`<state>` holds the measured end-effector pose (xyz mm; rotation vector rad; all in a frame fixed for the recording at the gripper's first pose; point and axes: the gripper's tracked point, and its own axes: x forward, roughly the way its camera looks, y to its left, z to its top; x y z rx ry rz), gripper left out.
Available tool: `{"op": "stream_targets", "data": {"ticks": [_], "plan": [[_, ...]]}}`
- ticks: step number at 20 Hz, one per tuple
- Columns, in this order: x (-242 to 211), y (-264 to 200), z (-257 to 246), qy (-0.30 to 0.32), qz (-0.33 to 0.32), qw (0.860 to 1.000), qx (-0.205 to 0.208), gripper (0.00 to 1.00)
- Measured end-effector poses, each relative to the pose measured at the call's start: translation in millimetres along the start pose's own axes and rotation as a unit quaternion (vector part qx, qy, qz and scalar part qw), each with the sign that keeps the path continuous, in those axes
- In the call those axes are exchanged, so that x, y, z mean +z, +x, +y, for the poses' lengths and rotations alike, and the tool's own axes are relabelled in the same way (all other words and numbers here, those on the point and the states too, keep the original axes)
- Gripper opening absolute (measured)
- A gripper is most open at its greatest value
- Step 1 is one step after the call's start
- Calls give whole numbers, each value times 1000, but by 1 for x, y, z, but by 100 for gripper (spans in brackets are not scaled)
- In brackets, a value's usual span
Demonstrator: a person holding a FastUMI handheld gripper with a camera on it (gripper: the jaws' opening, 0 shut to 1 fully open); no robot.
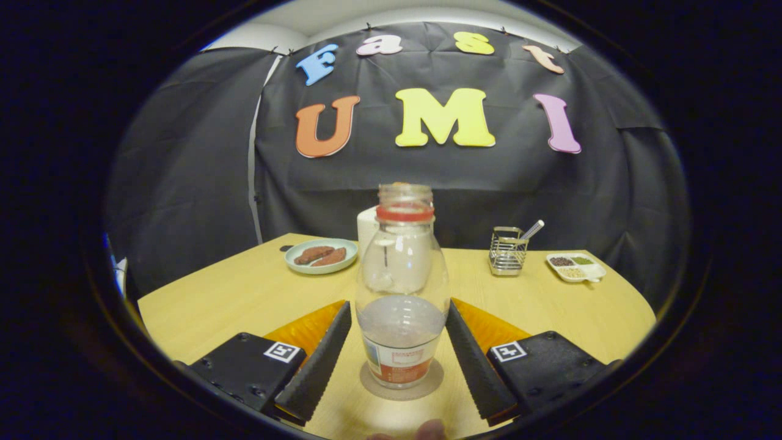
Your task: Take the bottle from table, then pour the juice into the cup, finally place the bottle on the coaster
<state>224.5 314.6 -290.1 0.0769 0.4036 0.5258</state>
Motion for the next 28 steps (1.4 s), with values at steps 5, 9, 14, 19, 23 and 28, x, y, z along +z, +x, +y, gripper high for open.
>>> {"op": "stream_targets", "data": {"ticks": [5,9,14,19,23,28], "plan": [[49,-36,5,-2,-41,999,-2,99],[95,-87,0,-6,-92,996,-21,99],[153,-175,-11,-29,-158,985,-61,99],[184,-269,-15,-46,-183,977,-95,99],[180,-326,-23,-33,-179,977,-108,98],[180,-379,-47,-27,-187,972,-140,98]]}}
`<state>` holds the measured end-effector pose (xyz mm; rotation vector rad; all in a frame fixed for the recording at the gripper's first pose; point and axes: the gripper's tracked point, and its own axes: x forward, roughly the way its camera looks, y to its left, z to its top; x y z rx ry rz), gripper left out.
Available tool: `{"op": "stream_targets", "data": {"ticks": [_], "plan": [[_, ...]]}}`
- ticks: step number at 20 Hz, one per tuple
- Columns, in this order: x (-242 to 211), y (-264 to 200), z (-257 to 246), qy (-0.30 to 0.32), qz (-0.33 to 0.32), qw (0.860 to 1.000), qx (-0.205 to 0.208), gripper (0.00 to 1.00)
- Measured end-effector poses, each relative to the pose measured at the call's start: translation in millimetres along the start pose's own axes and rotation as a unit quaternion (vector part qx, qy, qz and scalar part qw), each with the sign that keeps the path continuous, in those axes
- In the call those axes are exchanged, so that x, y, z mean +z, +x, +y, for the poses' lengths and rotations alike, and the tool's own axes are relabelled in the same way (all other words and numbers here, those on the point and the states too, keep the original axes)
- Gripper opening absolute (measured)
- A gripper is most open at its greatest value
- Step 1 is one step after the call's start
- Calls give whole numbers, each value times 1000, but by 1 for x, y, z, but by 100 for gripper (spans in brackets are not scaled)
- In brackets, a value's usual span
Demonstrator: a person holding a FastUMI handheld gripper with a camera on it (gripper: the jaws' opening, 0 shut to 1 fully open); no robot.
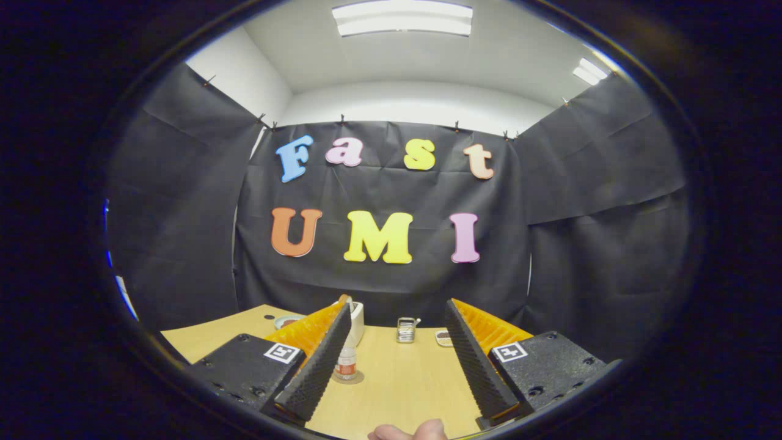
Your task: Take the bottle from table, then pour the juice into the cup, finally place the bottle on the coaster
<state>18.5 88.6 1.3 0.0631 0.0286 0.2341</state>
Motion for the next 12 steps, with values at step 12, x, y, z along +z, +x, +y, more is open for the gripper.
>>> {"op": "stream_targets", "data": {"ticks": [12], "plan": [[13,-30,-31,-13,-16,999,-26,99]]}}
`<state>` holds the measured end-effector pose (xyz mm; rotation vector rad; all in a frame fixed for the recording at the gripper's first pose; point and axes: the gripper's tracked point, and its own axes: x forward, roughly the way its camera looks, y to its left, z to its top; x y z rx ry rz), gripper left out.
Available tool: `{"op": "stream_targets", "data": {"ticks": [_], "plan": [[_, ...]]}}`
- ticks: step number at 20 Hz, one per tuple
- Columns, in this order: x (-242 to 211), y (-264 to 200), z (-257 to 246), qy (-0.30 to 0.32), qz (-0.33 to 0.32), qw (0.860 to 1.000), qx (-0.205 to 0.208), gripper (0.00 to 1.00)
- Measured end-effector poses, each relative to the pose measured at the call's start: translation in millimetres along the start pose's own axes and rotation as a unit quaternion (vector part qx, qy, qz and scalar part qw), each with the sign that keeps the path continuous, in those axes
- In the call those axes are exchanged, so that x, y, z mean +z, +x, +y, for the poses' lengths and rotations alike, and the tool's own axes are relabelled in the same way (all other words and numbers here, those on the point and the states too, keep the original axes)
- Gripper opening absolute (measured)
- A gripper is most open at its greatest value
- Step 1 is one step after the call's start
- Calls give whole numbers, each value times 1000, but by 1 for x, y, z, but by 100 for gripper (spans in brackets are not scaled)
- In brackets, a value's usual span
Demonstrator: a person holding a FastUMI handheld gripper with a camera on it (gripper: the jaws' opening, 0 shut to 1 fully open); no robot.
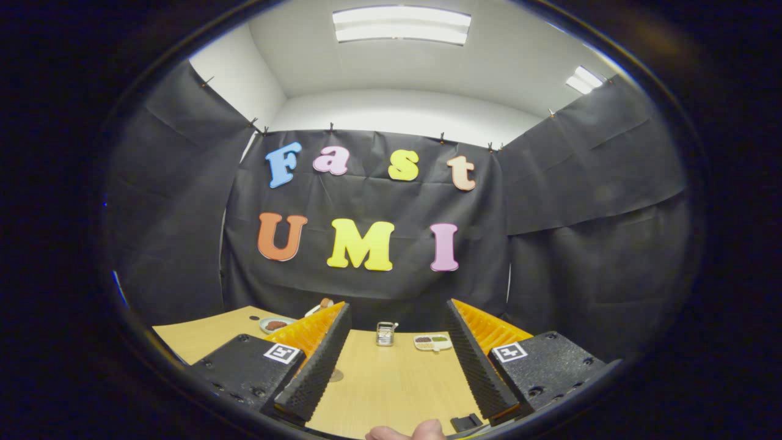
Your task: Take the bottle from table, then pour the juice into the cup, finally place the bottle on the coaster
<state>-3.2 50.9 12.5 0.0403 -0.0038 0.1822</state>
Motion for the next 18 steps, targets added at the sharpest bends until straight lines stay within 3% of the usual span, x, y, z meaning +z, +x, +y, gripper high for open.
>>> {"op": "stream_targets", "data": {"ticks": [18], "plan": [[-5,16,37,0,22,999,37,99]]}}
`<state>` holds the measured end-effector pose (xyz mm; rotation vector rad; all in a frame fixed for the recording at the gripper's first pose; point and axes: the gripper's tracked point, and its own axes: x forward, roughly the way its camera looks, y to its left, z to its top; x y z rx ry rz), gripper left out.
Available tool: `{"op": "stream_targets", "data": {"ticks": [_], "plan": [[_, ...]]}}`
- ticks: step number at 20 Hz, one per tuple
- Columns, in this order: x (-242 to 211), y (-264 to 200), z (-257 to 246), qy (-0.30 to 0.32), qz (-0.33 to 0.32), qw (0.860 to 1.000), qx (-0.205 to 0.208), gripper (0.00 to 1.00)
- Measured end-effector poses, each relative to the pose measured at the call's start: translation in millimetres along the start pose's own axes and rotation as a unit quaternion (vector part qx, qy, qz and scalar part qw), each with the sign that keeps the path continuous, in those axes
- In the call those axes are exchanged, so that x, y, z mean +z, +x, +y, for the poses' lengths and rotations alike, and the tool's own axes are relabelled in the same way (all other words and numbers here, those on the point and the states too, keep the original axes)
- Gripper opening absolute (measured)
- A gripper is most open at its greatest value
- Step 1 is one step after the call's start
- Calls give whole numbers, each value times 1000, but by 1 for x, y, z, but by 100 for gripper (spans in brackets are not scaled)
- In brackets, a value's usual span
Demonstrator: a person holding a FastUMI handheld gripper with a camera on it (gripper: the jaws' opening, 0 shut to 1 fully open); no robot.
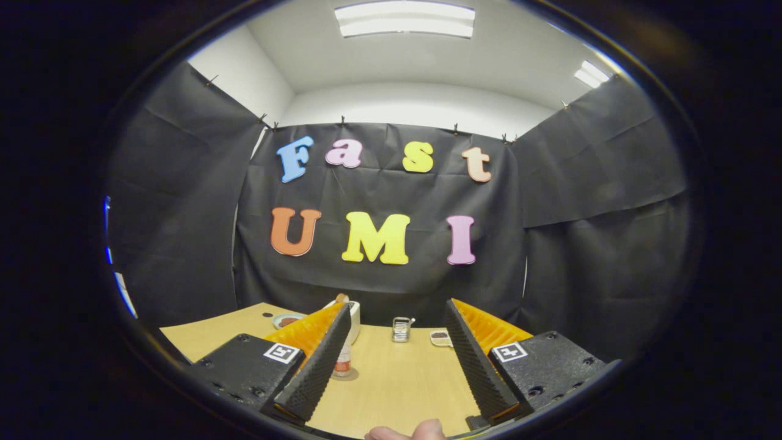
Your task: Take the bottle from table, then pour the juice into the cup, finally place the bottle on the coaster
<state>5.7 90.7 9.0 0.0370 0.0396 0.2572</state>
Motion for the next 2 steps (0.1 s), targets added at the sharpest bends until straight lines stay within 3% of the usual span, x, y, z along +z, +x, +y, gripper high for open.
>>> {"op": "stream_targets", "data": {"ticks": [2], "plan": [[-2,2,0,-3,2,1000,-1,99]]}}
